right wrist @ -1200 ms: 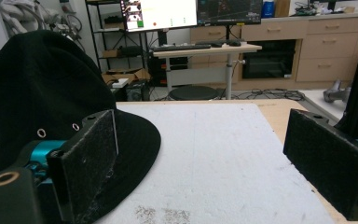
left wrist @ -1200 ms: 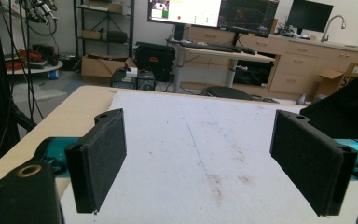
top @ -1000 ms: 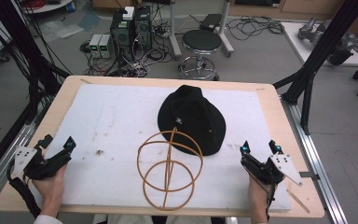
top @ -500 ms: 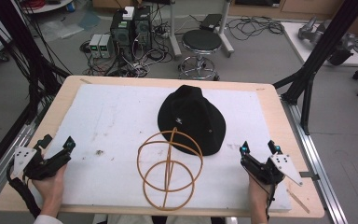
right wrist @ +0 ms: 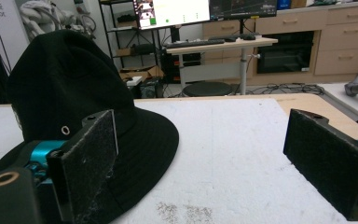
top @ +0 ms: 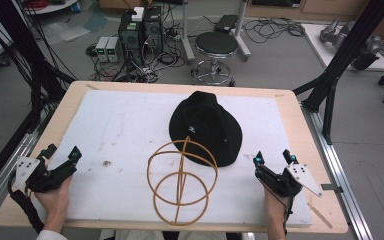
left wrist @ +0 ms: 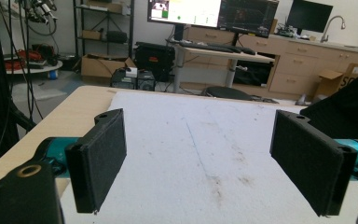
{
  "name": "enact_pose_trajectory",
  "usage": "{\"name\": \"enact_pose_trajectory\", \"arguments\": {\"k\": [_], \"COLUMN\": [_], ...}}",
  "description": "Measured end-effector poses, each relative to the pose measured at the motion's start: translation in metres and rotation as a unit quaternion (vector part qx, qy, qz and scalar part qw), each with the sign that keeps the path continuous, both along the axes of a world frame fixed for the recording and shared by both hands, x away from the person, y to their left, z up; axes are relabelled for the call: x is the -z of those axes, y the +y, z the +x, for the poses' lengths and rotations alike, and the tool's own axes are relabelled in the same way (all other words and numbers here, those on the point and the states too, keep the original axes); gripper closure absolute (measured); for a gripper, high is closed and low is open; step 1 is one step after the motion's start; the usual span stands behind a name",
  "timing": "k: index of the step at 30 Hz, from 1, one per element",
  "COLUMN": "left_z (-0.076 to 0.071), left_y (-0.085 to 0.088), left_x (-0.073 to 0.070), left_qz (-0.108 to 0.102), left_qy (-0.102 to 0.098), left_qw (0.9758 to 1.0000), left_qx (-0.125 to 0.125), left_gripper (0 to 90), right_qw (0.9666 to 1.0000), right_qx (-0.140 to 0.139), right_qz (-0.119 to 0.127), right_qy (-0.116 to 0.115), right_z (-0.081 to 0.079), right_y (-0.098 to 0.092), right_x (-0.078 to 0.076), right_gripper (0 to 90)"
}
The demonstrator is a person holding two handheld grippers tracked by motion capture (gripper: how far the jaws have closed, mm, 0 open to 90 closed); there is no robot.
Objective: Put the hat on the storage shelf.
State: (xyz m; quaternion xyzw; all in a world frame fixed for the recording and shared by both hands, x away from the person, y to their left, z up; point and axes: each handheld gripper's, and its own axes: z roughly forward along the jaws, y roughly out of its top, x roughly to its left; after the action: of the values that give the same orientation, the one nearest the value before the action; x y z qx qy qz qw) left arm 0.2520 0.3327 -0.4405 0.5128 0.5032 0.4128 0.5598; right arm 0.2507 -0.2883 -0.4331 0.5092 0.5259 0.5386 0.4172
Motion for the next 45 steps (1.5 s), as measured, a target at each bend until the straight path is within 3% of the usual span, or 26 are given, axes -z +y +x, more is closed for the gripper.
{"name": "enact_pose_trajectory", "arguments": {"k": [8, 19, 26, 30, 45], "left_z": [0.001, 0.0, 0.002, 0.004, 0.004], "left_y": [-0.003, -0.002, -0.006, -0.008, -0.01], "left_x": [0.0, 0.0, 0.001, 0.001, 0.001], "left_qz": [0.007, 0.0, 0.008, 0.023, 0.036], "left_qy": [0.0, 0.001, -0.002, -0.008, -0.015], "left_qw": [1.0, 1.0, 0.9999, 0.9997, 0.9992], "left_qx": [0.006, 0.004, 0.011, 0.01, 0.01], "left_gripper": [18.7, 18.8, 18.8, 18.8, 19.0], "right_qw": [1.0, 0.9999, 0.9996, 0.9995, 0.9975], "right_qx": [-0.007, -0.014, -0.019, -0.022, -0.048], "right_qz": [0.003, -0.008, -0.019, -0.022, -0.051], "right_qy": [0.001, 0.003, 0.011, 0.008, 0.005], "right_z": [0.003, 0.01, 0.017, 0.021, 0.037], "right_y": [0.001, 0.003, 0.007, 0.01, 0.029], "right_x": [-0.004, -0.012, -0.012, -0.015, -0.035], "right_gripper": [9.0, 9.0, 9.0, 9.1, 9.0]}}
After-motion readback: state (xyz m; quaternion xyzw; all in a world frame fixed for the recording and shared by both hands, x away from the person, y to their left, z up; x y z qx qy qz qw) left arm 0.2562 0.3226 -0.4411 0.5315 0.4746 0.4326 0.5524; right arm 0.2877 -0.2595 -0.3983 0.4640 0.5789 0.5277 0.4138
